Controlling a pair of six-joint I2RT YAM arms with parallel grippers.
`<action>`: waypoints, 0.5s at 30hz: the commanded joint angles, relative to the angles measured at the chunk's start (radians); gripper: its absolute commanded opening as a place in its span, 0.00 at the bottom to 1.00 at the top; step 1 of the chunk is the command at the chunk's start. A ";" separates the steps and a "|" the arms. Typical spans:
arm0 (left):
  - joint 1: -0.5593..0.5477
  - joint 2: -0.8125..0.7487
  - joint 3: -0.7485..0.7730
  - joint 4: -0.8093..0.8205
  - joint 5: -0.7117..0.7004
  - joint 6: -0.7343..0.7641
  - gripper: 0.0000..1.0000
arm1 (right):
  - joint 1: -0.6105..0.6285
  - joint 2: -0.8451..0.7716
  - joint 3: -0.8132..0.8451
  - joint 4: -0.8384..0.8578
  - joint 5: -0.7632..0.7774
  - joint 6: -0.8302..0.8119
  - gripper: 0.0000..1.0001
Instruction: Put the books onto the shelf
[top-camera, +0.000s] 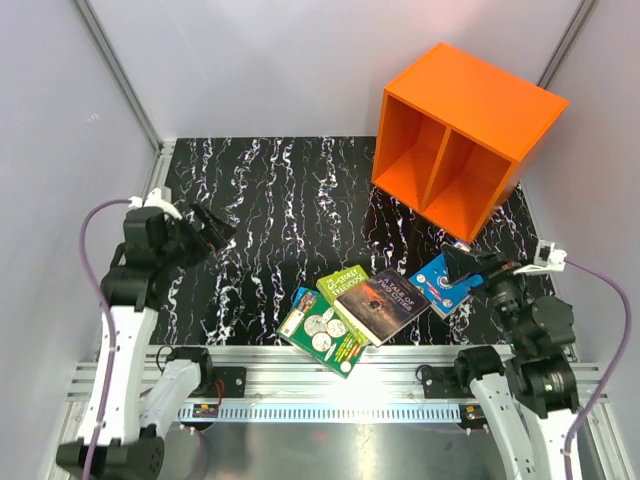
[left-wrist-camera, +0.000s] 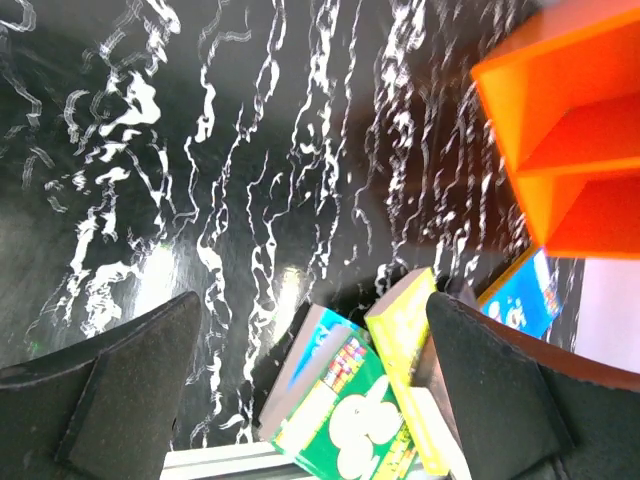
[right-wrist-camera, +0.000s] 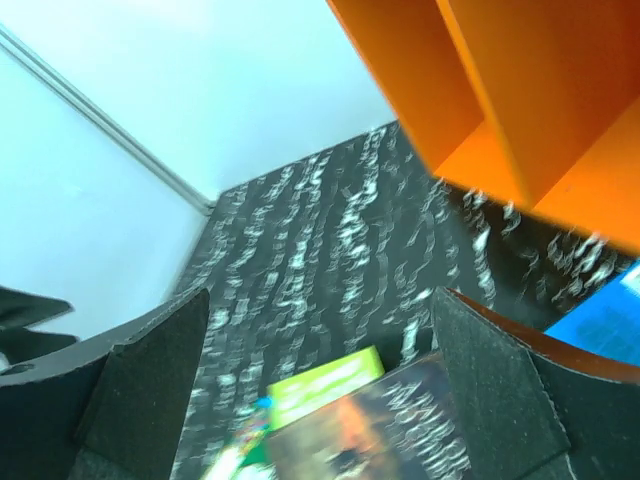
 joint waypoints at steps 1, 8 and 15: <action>-0.018 -0.027 0.041 -0.190 -0.106 -0.092 0.99 | 0.006 0.032 0.166 -0.320 0.049 0.260 1.00; -0.021 -0.136 -0.254 0.114 0.299 -0.276 0.99 | 0.005 0.041 0.086 -0.610 -0.166 0.700 1.00; -0.082 -0.067 -0.193 0.086 0.202 -0.227 0.99 | 0.006 0.193 -0.054 -0.610 -0.293 0.592 1.00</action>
